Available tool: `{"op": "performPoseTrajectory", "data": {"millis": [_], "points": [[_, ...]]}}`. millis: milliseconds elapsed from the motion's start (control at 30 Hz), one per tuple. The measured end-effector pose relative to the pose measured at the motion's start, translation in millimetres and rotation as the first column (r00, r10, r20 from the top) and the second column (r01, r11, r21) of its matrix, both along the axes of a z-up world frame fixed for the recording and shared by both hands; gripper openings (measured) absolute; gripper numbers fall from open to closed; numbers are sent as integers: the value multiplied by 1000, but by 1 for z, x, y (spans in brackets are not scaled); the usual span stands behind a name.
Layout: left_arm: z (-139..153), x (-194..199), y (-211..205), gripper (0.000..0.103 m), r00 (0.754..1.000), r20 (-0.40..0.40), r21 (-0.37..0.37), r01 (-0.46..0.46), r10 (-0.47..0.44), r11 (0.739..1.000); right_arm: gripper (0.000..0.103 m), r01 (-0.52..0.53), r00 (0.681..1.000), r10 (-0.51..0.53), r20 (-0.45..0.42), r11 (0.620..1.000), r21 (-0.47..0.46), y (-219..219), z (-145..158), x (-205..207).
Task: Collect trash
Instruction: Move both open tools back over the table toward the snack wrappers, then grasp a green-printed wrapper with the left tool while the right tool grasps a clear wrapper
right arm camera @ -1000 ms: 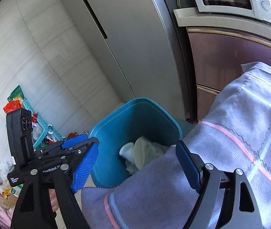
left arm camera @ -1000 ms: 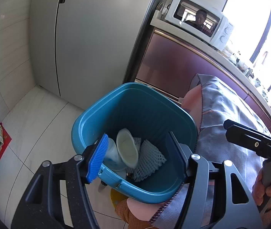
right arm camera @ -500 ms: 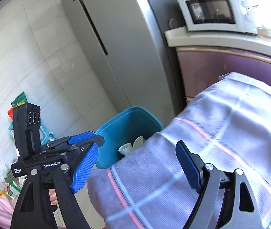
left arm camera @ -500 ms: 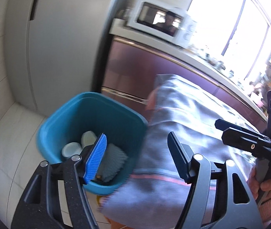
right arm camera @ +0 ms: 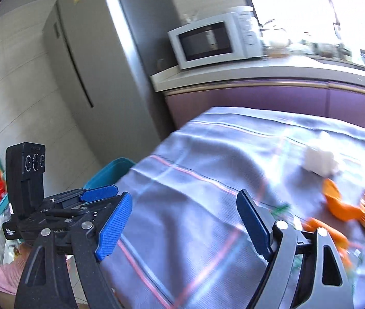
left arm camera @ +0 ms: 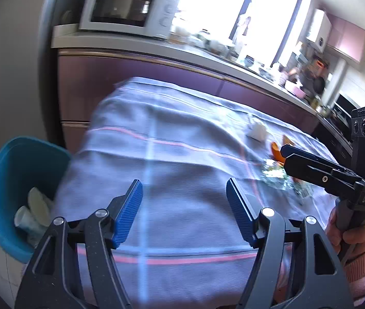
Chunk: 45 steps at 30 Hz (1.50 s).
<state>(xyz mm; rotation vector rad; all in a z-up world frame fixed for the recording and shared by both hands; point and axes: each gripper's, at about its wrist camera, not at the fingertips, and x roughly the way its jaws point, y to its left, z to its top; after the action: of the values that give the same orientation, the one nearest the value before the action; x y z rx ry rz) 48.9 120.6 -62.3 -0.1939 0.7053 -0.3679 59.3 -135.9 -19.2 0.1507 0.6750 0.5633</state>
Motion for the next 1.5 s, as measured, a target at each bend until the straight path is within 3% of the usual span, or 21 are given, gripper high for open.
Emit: {"op": "performPoseTrajectory", "data": {"millis": [300,500,1133,1333,1500], "points": [[-7,14,-71,68,987,-25,11,157,-157,987,81,216,976,-217,-25,976,-14,-78,-17,-26],[-8,30,-106,70,973,-52,14,227,-226,974,81,305,951,-305,-46,952,-23,-118,-29,-33],[-31,77,-167,68,938,-215,4,278,-271,961,80,337,934,-337,-115,941,-23,-143,-51,-36],[-33,75,-173,49,936,-217,9,286,-277,958,78,314,937,-316,-148,949,-39,-135,-58,-33],[-34,72,-172,26,935,-218,13,288,-278,958,71,306,940,-313,-138,950,-67,-129,-59,-34]]}}
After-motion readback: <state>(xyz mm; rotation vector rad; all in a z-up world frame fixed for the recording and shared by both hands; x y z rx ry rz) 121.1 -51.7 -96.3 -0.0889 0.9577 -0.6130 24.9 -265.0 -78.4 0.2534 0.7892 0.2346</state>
